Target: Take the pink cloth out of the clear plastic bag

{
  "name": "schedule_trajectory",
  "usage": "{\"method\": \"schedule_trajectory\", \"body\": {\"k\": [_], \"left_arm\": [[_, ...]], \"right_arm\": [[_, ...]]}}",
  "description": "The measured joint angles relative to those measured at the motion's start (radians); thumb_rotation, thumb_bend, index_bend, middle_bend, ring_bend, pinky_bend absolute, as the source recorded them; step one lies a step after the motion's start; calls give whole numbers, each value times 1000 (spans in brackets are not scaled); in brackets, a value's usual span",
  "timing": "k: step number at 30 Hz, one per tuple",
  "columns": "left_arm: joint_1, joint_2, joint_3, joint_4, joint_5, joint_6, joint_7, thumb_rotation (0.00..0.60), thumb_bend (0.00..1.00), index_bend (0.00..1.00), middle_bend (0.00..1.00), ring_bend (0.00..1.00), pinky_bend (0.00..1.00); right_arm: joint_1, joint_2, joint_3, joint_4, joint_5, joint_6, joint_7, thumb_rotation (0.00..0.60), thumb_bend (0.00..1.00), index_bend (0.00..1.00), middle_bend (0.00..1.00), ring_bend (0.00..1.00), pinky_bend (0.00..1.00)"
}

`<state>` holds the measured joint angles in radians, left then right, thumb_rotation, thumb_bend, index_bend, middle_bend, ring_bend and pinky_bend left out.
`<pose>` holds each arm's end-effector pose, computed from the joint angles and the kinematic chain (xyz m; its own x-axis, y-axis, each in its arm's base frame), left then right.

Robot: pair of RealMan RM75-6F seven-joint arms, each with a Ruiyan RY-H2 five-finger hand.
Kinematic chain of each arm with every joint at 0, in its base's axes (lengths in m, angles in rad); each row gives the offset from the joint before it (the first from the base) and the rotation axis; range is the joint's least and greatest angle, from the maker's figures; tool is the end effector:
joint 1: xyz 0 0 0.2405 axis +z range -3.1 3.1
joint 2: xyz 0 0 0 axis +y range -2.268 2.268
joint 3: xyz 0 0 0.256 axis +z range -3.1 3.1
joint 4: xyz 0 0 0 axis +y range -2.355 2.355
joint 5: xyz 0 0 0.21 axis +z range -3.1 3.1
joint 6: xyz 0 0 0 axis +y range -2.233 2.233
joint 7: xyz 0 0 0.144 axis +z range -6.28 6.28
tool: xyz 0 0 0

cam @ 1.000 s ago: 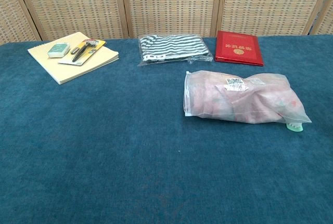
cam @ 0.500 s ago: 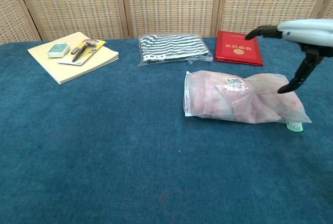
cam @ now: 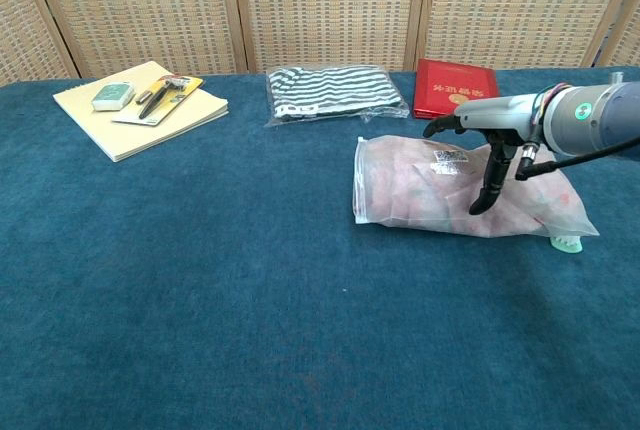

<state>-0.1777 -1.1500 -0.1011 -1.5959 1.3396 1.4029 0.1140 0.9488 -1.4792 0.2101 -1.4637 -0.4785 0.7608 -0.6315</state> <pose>-0.3137 0.2201 0.1555 0.4587 0.0067 0.8886 0.8867 0.0612 -0.4582 -0.1465 -0.3895 -0.0107 0.4632 -0.4778 0.7464 -0.8838 -0.1870 0.4288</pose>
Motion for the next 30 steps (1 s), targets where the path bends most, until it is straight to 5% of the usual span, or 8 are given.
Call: {"method": "schedule_trajectory", "body": {"k": [5, 7, 10, 16, 20, 23, 30], "left_arm": [[-3, -4, -2, 9, -11, -13, 4, 600, 10, 0, 0, 0, 0], [-5, -6, -3, 10, -13, -16, 6, 600, 10, 0, 0, 0, 0], [-7, -8, -3, 10, -14, -20, 8, 600, 10, 0, 0, 0, 0], [-8, -8, -4, 13, -17, -26, 7, 600, 11, 0, 0, 0, 0], [-12, -8, -6, 18, -23, -38, 0, 600, 14, 0, 0, 0, 0], [-21, -8, -13, 20, -26, -50, -8, 600, 18, 0, 0, 0, 0], [-92, 10, -48, 26, -12, -135, -87, 600, 26, 38, 0, 0, 0]], "right_arm": [[76, -38, -37, 59, 126, 8, -59, 600, 0, 0, 0, 0, 36], [86, -53, -48, 81, 131, 15, -68, 600, 0, 0, 40, 8, 157], [96, -77, -61, 118, 127, 22, -72, 600, 0, 28, 240, 173, 387], [92, -103, -61, 154, 53, 27, -28, 600, 63, 503, 635, 570, 799], [72, -108, -53, 151, -72, 52, 35, 600, 446, 631, 720, 650, 857], [54, -106, -49, 146, -196, 73, 98, 600, 643, 668, 743, 668, 868], [34, -95, -39, 154, -550, 110, 303, 600, 675, 680, 749, 673, 869]]}}
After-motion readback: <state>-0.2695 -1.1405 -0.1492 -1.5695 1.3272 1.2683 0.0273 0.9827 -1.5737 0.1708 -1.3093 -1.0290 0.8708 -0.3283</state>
